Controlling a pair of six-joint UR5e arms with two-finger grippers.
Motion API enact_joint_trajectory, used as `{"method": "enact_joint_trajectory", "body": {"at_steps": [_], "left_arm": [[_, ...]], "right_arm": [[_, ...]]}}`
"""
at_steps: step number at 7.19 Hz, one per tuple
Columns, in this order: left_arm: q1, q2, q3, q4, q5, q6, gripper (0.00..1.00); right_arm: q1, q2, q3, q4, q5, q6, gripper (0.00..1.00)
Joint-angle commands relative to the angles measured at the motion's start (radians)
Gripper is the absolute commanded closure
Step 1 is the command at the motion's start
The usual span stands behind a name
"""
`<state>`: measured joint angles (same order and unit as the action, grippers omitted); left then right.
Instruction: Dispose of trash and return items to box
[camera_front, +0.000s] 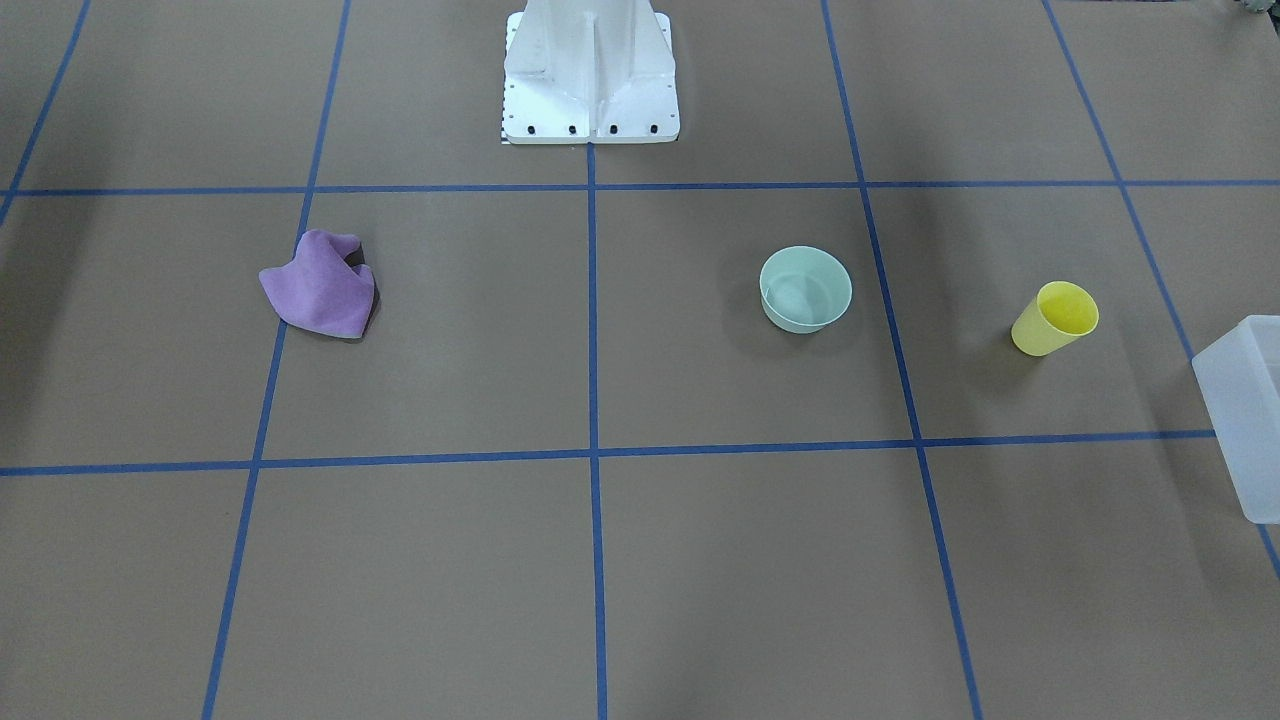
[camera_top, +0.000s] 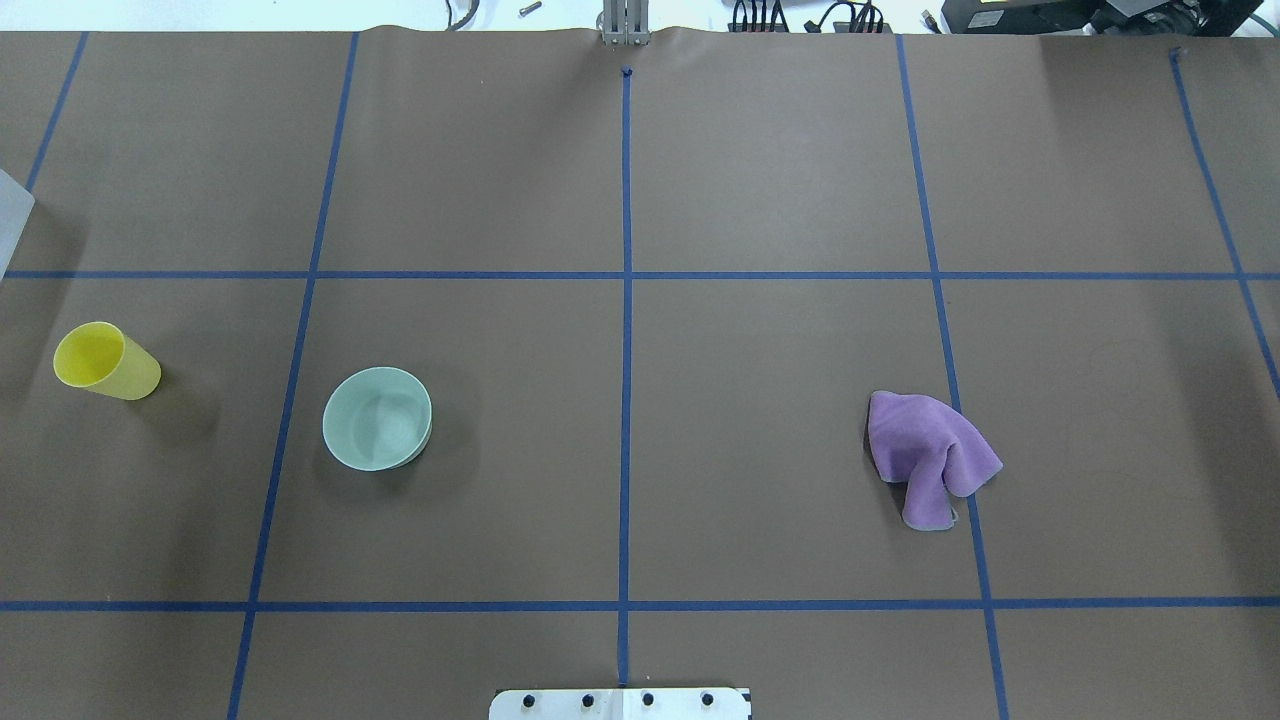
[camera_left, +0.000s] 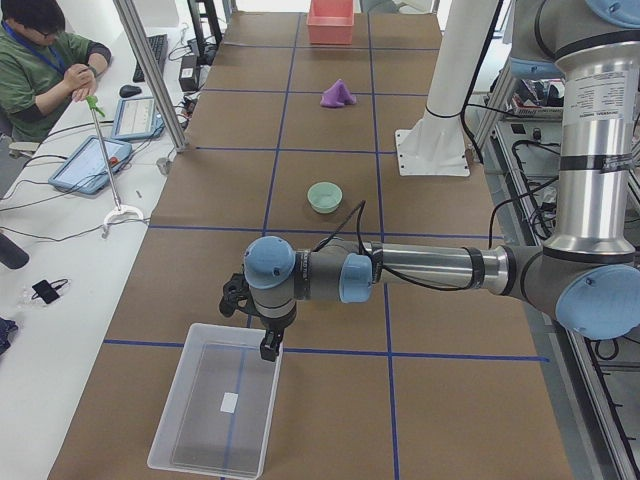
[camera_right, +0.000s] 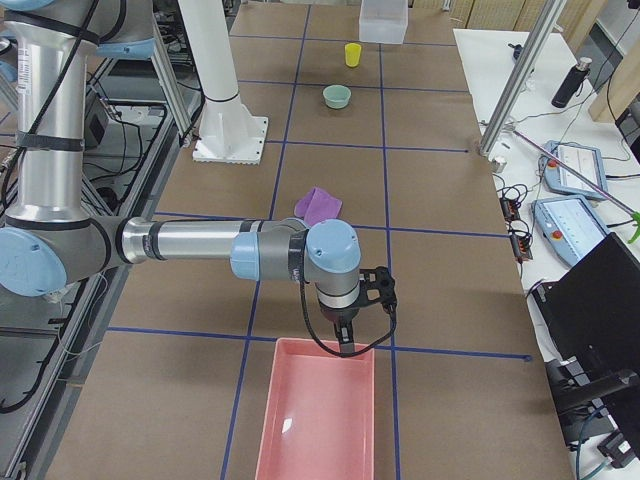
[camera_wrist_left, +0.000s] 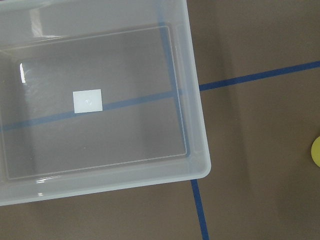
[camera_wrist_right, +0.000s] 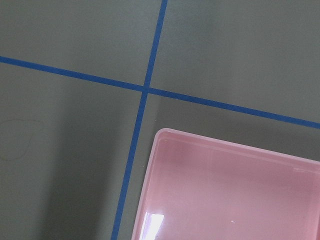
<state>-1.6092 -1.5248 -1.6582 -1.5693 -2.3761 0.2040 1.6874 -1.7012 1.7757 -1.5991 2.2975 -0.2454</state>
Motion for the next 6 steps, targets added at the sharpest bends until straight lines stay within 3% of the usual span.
{"method": "enact_joint_trajectory", "body": {"at_steps": [1, 6], "left_arm": [[0.0, 0.0, 0.0, 0.0, 0.0, 0.0, 0.01], [0.0, -0.009, -0.009, -0.002, 0.002, -0.005, 0.01]], "right_arm": [[0.0, -0.003, 0.005, 0.004, -0.003, -0.012, 0.0], [-0.006, -0.003, 0.018, 0.008, 0.011, -0.003, 0.0]]}}
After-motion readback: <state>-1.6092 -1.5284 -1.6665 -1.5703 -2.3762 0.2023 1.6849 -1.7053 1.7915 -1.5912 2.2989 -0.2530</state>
